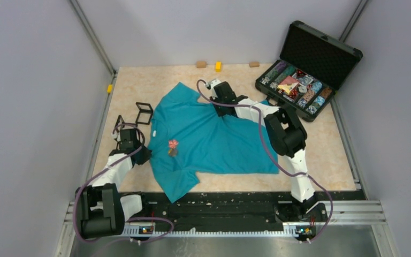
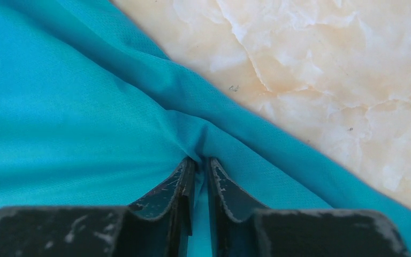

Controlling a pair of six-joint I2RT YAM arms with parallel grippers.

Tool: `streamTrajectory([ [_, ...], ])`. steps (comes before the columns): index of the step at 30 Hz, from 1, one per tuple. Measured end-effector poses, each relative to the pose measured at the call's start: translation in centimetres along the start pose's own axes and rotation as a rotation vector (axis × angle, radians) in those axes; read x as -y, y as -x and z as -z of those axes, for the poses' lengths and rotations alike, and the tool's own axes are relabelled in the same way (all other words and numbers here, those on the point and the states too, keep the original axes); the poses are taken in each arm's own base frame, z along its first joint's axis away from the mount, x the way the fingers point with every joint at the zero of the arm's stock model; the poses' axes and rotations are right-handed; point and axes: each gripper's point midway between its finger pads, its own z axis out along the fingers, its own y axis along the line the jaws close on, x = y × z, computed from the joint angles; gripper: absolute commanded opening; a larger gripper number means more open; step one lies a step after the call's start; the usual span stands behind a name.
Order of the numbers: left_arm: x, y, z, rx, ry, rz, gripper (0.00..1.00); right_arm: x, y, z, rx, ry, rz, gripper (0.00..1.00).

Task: Pin the brooch onto the clothing

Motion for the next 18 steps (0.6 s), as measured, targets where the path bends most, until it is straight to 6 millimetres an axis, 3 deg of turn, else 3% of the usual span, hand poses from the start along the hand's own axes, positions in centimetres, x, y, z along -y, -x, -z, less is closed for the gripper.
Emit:
streamTrajectory([
  [3, 0.1, 0.0, 0.2, -0.008, -0.006, -0.015, 0.45, -0.2, 0.2, 0.2, -0.007, 0.021, 0.002, 0.44],
  [7, 0.6, 0.6, 1.0, -0.020, -0.009, -0.055, 0.64, -0.6, 0.4, 1.1, -0.022, 0.056, 0.010, 0.49],
  [9, 1.3, 1.4, 1.7, 0.001, -0.020, -0.082, 0.66, -0.6, 0.8, 2.3, -0.021, 0.067, 0.007, 0.51],
  [13, 4.0, 3.6, 3.5, 0.084, -0.060, -0.175, 0.66, -0.3, 1.6, 7.6, 0.016, 0.075, -0.022, 0.54],
  [16, 6.9, 3.8, 4.6, 0.117, -0.112, -0.278, 0.66, 0.2, 1.4, 12.3, 0.056, 0.060, -0.076, 0.55],
  [18, 9.1, 3.3, 4.8, 0.112, -0.151, -0.344, 0.66, 0.6, 0.3, 14.7, 0.066, 0.046, -0.119, 0.56],
])
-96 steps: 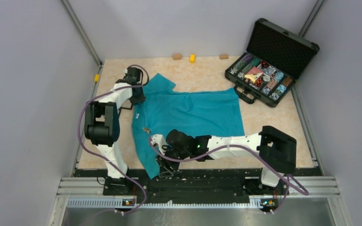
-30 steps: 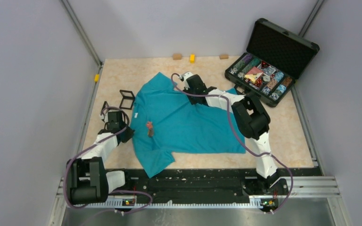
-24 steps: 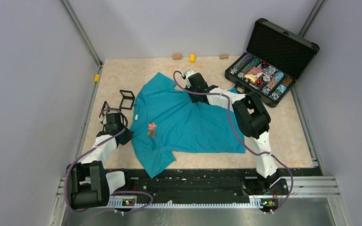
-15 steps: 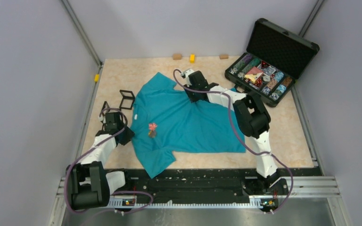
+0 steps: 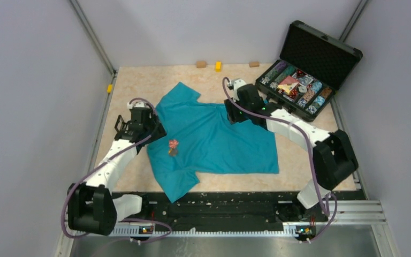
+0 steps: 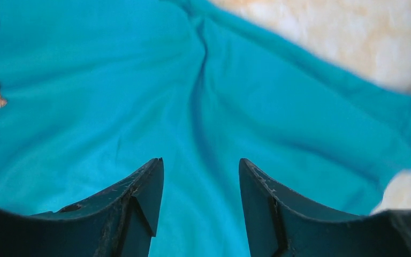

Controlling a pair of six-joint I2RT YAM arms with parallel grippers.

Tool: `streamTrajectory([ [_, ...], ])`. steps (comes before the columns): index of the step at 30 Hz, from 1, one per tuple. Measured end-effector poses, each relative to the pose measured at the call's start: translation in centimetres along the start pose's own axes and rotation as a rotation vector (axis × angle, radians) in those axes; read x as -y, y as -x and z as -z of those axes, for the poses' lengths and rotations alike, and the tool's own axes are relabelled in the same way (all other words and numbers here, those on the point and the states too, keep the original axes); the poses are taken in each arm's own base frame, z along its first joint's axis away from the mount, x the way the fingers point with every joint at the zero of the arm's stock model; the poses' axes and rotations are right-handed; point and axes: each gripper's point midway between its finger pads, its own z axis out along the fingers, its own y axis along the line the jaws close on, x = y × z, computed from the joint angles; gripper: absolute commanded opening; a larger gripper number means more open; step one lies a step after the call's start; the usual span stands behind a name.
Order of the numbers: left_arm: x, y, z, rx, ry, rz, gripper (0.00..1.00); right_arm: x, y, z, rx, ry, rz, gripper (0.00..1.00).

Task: Pin the brooch onto the clothing

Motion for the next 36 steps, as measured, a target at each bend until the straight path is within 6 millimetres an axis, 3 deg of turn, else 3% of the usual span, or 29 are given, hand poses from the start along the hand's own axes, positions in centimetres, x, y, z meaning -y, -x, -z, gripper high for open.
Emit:
streamTrajectory([
  [3, 2.6, 0.2, -1.3, -0.029, -0.052, -0.047, 0.66, 0.9, -3.5, 2.1, -0.037, -0.022, -0.070, 0.56],
  [7, 5.3, 0.5, -3.7, -0.077, -0.102, -0.063, 0.65, 2.9, -11.0, 3.1, -0.182, -0.078, -0.166, 0.56],
  [9, 6.9, 1.3, -5.0, -0.085, -0.136, -0.066, 0.65, 3.5, -14.6, 3.7, -0.258, -0.105, -0.207, 0.55],
  [12, 9.3, 3.3, -7.0, -0.073, -0.183, -0.069, 0.65, 3.9, -18.0, 4.9, -0.325, -0.132, -0.259, 0.55],
  [15, 11.3, 4.9, -9.2, -0.057, -0.220, -0.074, 0.64, 3.8, -19.2, 5.5, -0.338, -0.141, -0.305, 0.55],
  [18, 12.3, 5.2, -11.5, -0.070, -0.236, -0.075, 0.63, 3.8, -19.9, 5.9, -0.340, -0.153, -0.364, 0.55],
  [25, 10.6, 2.8, -15.4, -0.164, -0.198, -0.056, 0.62, 3.7, -21.3, 6.7, -0.363, -0.187, -0.494, 0.55],
  [36, 9.4, 4.1, -16.0, -0.149, -0.196, -0.014, 0.63, 3.2, -23.6, 9.4, -0.401, -0.207, -0.595, 0.58],
])
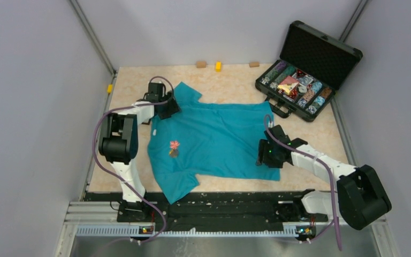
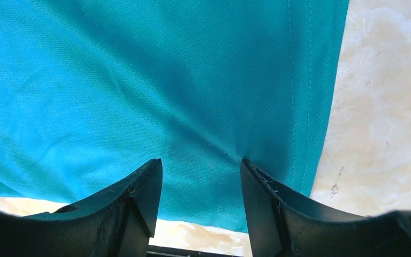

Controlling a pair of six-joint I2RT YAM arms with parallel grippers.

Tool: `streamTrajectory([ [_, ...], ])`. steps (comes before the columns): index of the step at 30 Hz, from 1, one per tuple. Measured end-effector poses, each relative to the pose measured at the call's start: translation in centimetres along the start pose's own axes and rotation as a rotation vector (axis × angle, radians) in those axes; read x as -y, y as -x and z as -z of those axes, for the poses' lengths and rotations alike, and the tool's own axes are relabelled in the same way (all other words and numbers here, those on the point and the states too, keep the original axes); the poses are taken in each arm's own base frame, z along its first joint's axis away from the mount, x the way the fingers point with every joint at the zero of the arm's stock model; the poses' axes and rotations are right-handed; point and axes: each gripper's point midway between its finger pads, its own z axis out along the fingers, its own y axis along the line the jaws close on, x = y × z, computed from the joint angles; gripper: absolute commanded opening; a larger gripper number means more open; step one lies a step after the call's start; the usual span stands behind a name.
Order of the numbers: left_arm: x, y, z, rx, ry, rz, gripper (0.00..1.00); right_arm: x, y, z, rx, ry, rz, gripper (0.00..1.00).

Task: Pin the brooch onto the clothing

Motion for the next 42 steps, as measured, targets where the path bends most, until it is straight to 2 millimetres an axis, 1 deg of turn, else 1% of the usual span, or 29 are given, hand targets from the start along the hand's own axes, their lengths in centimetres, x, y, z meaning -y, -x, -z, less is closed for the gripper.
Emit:
streamTrajectory([
  [3, 0.3, 0.0, 0.0, -0.005, -0.016, -0.001, 0.66, 0.1, -0.1, 0.1, -0.003, -0.005, 0.006, 0.60],
  [5, 0.8, 0.0, 0.1, -0.008, -0.029, -0.004, 0.70, 0.0, 0.4, 0.3, 0.007, -0.007, 0.018, 0.65],
  [6, 1.0, 0.2, 0.2, -0.007, -0.035, -0.010, 0.72, -0.1, 1.0, 0.5, 0.022, -0.007, 0.030, 0.66],
  [9, 2.7, 1.2, 1.0, 0.012, -0.061, -0.039, 0.77, -1.1, 3.6, 1.6, 0.097, 0.003, 0.067, 0.69],
  [10, 3.5, 1.7, 1.6, 0.024, -0.075, -0.054, 0.81, -1.5, 5.0, 2.1, 0.135, 0.011, 0.081, 0.70],
  [12, 5.2, 2.9, 3.5, 0.061, -0.106, -0.080, 0.83, -2.1, 7.6, 3.4, 0.215, 0.024, 0.099, 0.70],
  [13, 6.4, 3.8, 5.2, 0.094, -0.129, -0.094, 0.83, -2.2, 9.0, 4.0, 0.256, 0.028, 0.103, 0.70],
  [15, 8.1, 5.4, 8.5, 0.162, -0.162, -0.118, 0.83, -2.0, 11.5, 5.3, 0.329, 0.028, 0.101, 0.70],
  [16, 8.8, 6.4, 10.7, 0.209, -0.174, -0.132, 0.84, -1.6, 13.0, 6.2, 0.373, 0.020, 0.095, 0.70],
  [18, 9.8, 8.4, 15.4, 0.318, -0.190, -0.154, 0.87, -0.9, 15.2, 7.6, 0.447, 0.011, 0.089, 0.70],
  [19, 10.1, 9.4, 18.1, 0.385, -0.192, -0.167, 0.88, -0.6, 16.1, 8.5, 0.491, 0.006, 0.091, 0.70],
  [21, 10.1, 10.6, 23.2, 0.508, -0.190, -0.179, 0.91, -0.3, 17.5, 10.5, 0.576, -0.001, 0.102, 0.73],
  [23, 9.4, 10.8, 28.0, 0.612, -0.176, -0.194, 0.91, -0.2, 18.7, 13.0, 0.677, -0.001, 0.118, 0.73],
  [24, 8.9, 10.7, 30.1, 0.655, -0.166, -0.202, 0.91, -0.2, 19.1, 14.1, 0.720, 0.000, 0.121, 0.74],
  [26, 7.8, 10.0, 33.4, 0.725, -0.143, -0.228, 0.91, -0.2, 20.0, 16.7, 0.825, 0.011, 0.122, 0.86],
  [27, 7.1, 9.5, 34.5, 0.749, -0.124, -0.242, 0.91, -0.1, 20.3, 17.9, 0.880, 0.020, 0.119, 0.88],
  [28, 6.3, 8.9, 35.2, 0.768, -0.105, -0.250, 0.91, 0.0, 20.3, 18.9, 0.922, 0.027, 0.114, 0.91],
  [29, 5.4, 8.3, 35.5, 0.782, -0.083, -0.258, 0.91, 0.2, 20.1, 19.7, 0.966, 0.032, 0.112, 0.93],
  [30, 4.3, 7.4, 35.2, 0.786, -0.052, -0.268, 0.92, 0.5, 19.9, 20.3, 0.998, 0.036, 0.108, 0.94],
  [31, 3.1, 6.4, 34.4, 0.773, -0.020, -0.273, 0.92, 0.7, 19.6, 20.7, 1.023, 0.038, 0.104, 0.94],
  [34, -0.4, 3.2, 31.1, 0.684, 0.075, -0.290, 0.92, 1.4, 18.7, 21.2, 1.068, 0.038, 0.091, 0.95],
  [35, -1.1, 2.5, 30.3, 0.656, 0.096, -0.296, 0.92, 1.6, 18.6, 21.2, 1.074, 0.037, 0.088, 0.96],
  [37, -2.2, 1.3, 29.0, 0.603, 0.129, -0.307, 0.92, 1.9, 18.5, 21.2, 1.080, 0.026, 0.077, 0.96],
  [38, -2.4, 1.2, 28.9, 0.595, 0.138, -0.310, 0.92, 2.0, 18.5, 21.2, 1.085, 0.022, 0.073, 0.96],
  [42, -2.3, 1.6, 29.4, 0.621, 0.141, -0.307, 0.92, 2.3, 18.5, 21.2, 1.088, 0.008, 0.064, 0.97],
])
